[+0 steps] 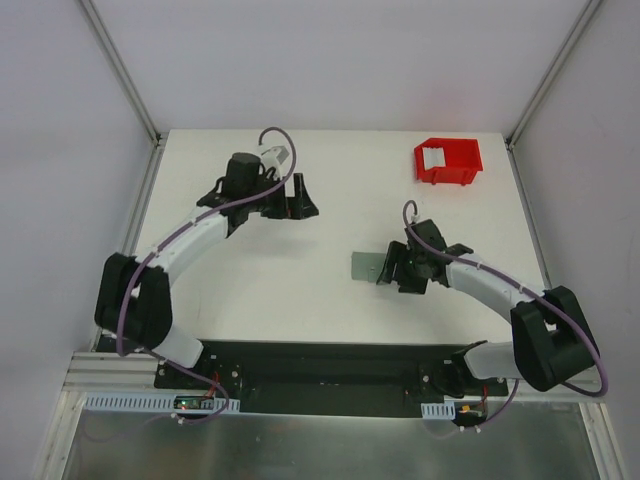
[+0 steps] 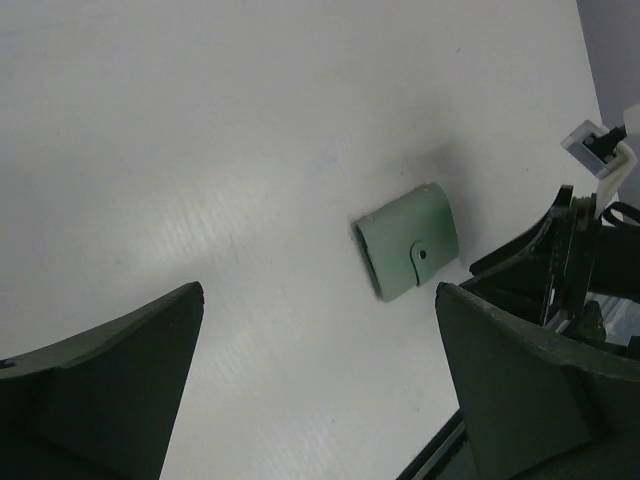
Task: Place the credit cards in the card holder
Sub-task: Move the card holder to the center of the board, then open the card holder at the center of the board.
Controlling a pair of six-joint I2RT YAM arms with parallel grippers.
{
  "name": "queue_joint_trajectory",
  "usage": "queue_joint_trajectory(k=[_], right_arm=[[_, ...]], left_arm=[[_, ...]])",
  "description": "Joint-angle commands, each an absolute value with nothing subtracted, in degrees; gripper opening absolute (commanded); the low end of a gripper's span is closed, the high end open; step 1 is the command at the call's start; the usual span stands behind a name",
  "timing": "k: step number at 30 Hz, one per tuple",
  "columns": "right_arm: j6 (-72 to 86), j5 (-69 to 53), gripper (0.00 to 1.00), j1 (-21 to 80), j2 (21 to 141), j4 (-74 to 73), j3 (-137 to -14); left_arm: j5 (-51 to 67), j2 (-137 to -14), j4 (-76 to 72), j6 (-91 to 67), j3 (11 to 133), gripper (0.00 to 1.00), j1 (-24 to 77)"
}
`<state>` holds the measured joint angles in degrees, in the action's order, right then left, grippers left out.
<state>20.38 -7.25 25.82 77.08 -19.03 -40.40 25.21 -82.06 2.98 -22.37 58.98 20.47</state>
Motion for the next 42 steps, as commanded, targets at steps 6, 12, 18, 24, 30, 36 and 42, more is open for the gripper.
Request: queue_joint_trajectory(k=[6,12,18,24,30,36,42], right_arm=[[33.3,-6.6,0.65,26.3,77.3,-9.8,-38.9],[34.8,-7.6,0.64,26.2,80.2,-7.1,-39.7],[34.7,-6.1,0.63,26.3,81.5,-6.8,-40.1],[29.0,-8.4,0.63,25.7,85.0,-3.9,-41.7],[23.3,-15.3,0.62,25.3,88.6,-1.0,-43.2],[23.0,-16.0,0.61,25.3,90.1,-0.3,-41.6],[23.3,-15.4,0.59,25.3,92.2,-0.3,-41.1]], left_arm=[[42.3,-107.9,0.5,-14.9,80.4,0.96,25.3],[49.0,-119.4,0.3,-14.9,90.9,0.95,27.5],[51.9,-127.3,0.4,-15.5,94.3,0.94,30.0],[53.2,-129.6,0.4,-15.9,89.7,0.86,31.8],[46.9,-123.9,0.4,-14.2,79.8,0.79,31.9],[47.5,-121.6,0.8,-13.4,74.5,0.64,31.6],[51.8,-122.0,2.6,-12.5,74.2,0.54,31.2]])
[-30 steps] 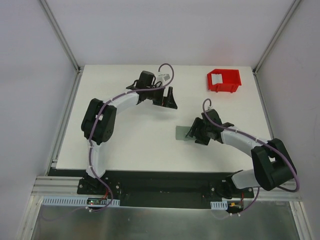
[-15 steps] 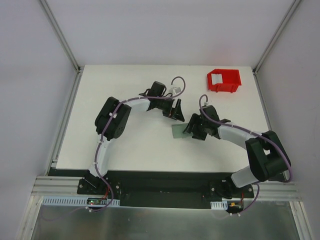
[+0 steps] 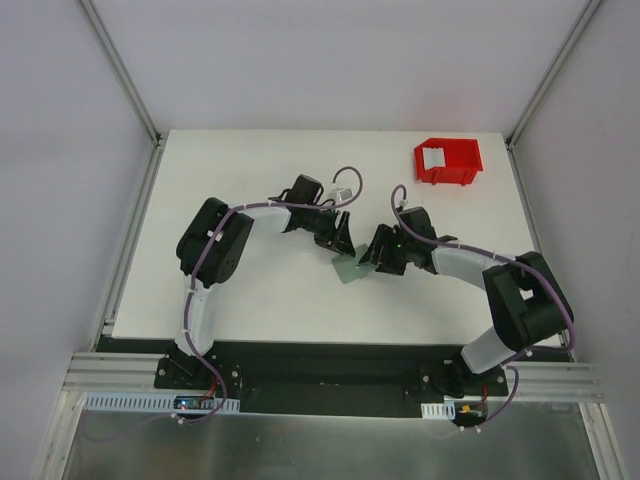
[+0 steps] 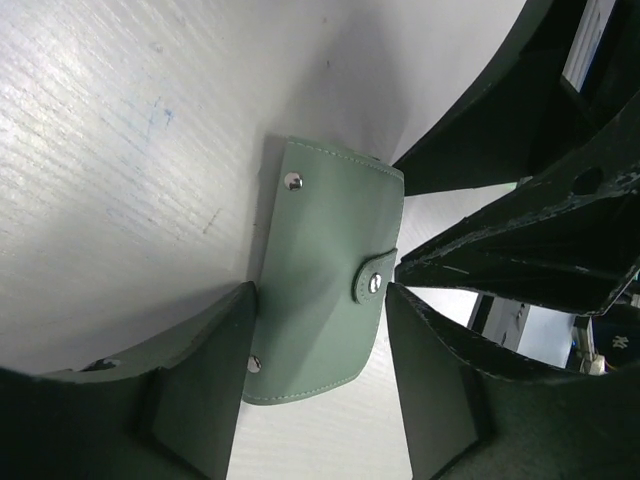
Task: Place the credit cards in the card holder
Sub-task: Open the card holder at the center of the board.
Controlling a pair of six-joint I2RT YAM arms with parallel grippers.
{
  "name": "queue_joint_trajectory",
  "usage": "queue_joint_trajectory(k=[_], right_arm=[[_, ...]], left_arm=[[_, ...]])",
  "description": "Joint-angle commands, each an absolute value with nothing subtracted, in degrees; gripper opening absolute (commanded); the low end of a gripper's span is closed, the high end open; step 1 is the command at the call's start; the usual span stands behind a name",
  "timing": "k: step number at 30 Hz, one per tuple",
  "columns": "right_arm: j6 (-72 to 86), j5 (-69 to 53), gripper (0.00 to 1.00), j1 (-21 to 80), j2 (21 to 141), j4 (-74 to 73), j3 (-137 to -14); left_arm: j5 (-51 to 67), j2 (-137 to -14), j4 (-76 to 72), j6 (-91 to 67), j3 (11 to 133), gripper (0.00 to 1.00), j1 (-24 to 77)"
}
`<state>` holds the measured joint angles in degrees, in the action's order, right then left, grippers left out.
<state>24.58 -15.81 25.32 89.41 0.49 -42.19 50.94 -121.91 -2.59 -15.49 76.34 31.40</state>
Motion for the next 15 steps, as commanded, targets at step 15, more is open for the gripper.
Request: queue_joint_trajectory(k=[15], right_arm=[[24.5,-15.8,0.56,25.8,96.0,3.3,-37.5]], left_arm=[[64.9,-124.5,3.1,-13.6,75.8,0.28,28.7]])
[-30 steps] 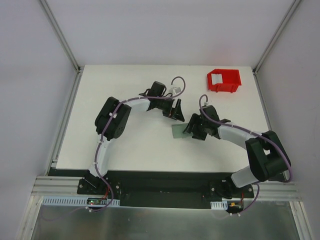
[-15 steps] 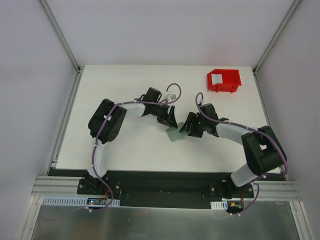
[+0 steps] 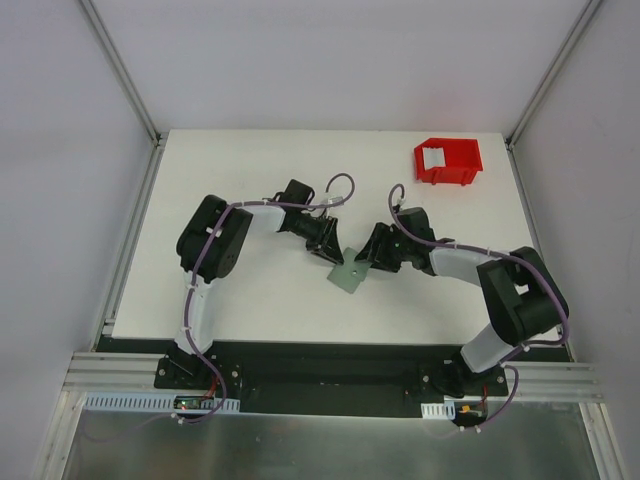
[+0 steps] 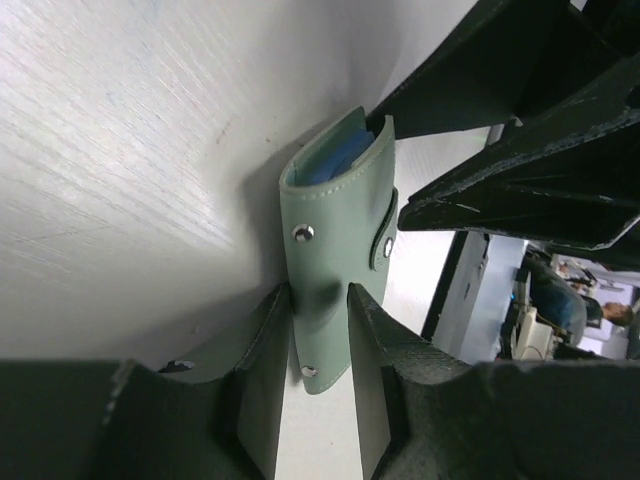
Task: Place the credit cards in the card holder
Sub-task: Open the card holder at the center of the board.
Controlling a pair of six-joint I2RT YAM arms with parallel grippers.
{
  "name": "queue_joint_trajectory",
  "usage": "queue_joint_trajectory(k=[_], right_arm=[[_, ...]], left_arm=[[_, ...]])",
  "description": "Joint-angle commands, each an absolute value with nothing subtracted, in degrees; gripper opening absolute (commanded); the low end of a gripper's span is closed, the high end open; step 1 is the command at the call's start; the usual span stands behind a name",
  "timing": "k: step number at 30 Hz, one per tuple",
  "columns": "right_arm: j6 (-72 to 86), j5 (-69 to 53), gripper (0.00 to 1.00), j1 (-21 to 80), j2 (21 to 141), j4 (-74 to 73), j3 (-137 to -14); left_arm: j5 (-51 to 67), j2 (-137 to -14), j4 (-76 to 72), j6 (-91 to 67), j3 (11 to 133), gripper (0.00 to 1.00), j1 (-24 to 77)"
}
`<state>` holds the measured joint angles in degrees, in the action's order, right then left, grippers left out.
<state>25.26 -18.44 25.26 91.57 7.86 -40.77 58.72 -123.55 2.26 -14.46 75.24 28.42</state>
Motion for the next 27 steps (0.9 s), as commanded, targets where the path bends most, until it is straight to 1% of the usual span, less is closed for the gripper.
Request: queue_joint_trajectory(k=[1,3,7,11,13,16,19,22,25,27], right_arm=[[24.7,-16.0,0.56,25.8,96.2,3.6,-37.5],[24.7,-16.3,0.56,26.1,96.4,4.1,-37.3],[25.0,-15.9,0.56,26.3,96.0,4.5,-36.8],[25.0,-15.9,0.56,26.2,95.7,4.5,-36.4],[24.7,-16.2,0.56,26.3,95.4,4.5,-36.4],[23.2,-16.6,0.56,26.2,93.2,4.5,-35.8],[20.6,-16.6,0.58,26.0,88.4,4.1,-35.1],[18.1,-15.4,0.59,25.7,81.7,2.8,-34.1],[15.2,-14.2,0.6,25.3,75.6,0.3,-34.1],[13.1,-15.5,0.61,25.5,71.9,0.3,-33.4]], left_arm=[[65.3,-124.5,3.1,-13.8,75.9,0.29,28.7],[65.5,-124.2,3.1,-13.8,76.1,0.29,28.7],[65.3,-124.0,2.9,-14.5,76.8,0.21,28.7],[63.6,-123.6,2.8,-14.9,76.9,0.09,28.6],[62.9,-123.3,2.8,-15.1,76.7,0.0,28.6],[62.1,-122.7,3.3,-14.4,75.9,0.0,28.6],[60.2,-121.1,4.1,-12.8,73.4,0.0,28.6],[58.2,-118.6,4.9,-10.8,70.5,0.0,28.7],[59.1,-117.5,7.8,-8.1,69.4,0.0,28.7],[58.4,-116.5,9.4,-5.5,68.9,0.0,28.6]])
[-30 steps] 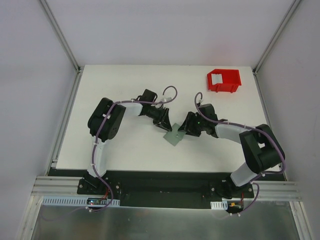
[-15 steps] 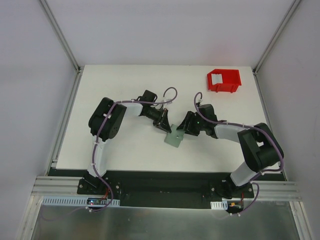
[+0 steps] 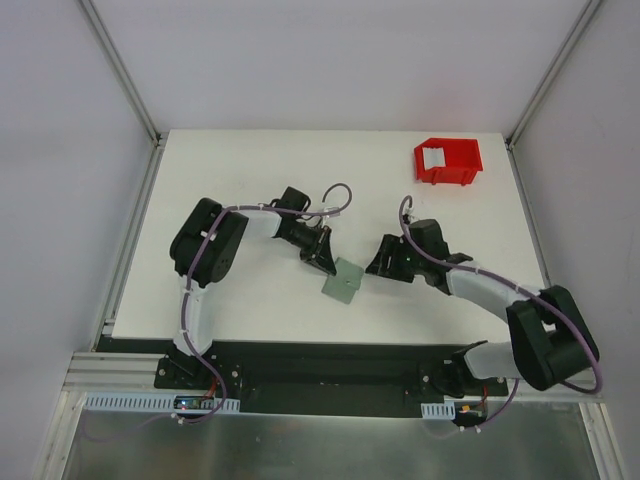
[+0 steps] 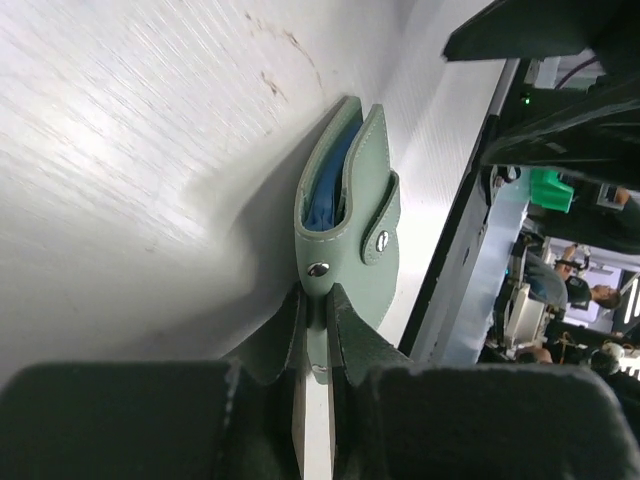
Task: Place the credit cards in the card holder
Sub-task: Open the card holder at the center of the board.
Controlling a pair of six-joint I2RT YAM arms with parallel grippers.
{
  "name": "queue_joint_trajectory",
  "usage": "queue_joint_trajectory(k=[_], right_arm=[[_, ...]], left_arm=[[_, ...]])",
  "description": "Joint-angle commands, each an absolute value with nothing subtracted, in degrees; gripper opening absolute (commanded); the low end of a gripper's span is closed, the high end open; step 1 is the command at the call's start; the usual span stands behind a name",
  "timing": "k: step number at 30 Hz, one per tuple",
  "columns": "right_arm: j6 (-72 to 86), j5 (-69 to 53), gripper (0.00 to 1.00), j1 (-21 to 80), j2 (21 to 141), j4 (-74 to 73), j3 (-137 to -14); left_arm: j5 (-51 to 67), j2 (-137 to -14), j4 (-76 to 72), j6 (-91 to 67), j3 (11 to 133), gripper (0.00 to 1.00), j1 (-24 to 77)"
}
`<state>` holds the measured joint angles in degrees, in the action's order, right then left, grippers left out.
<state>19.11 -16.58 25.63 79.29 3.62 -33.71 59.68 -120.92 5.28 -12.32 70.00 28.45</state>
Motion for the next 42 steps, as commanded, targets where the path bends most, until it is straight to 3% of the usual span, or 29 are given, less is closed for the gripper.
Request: queue_joint_trajectory(k=[1,5,9,31,37,42], right_arm=[[12.0,-16.7,0.61,25.5,70.1,0.3,-33.1],[5.2,-26.5,0.6,25.7,67.5,1.1,-32.8],[0.4,-33.5,0.54,27.5,73.2,-1.2,-36.1],[-4.0,-33.8,0.5,33.8,93.3,5.9,-44.2],[-4.4,-38.4,0.38,37.3,94.7,4.0,-44.3],[-4.0,-41.1,0.35,40.1,95.4,3.4,-43.5]], left_arm=[[58.1,-116.4,10.3,-4.7,69.0,0.0,28.6],[59.4,-117.8,15.4,-0.5,71.2,0.0,28.7],[61.9,-119.1,16.8,2.5,73.1,0.0,28.6],[65.0,-122.6,24.2,8.7,78.7,0.0,28.6],[62.0,-123.0,24.3,7.2,79.5,0.0,28.5],[58.9,-123.8,24.1,4.3,80.9,0.0,28.0]])
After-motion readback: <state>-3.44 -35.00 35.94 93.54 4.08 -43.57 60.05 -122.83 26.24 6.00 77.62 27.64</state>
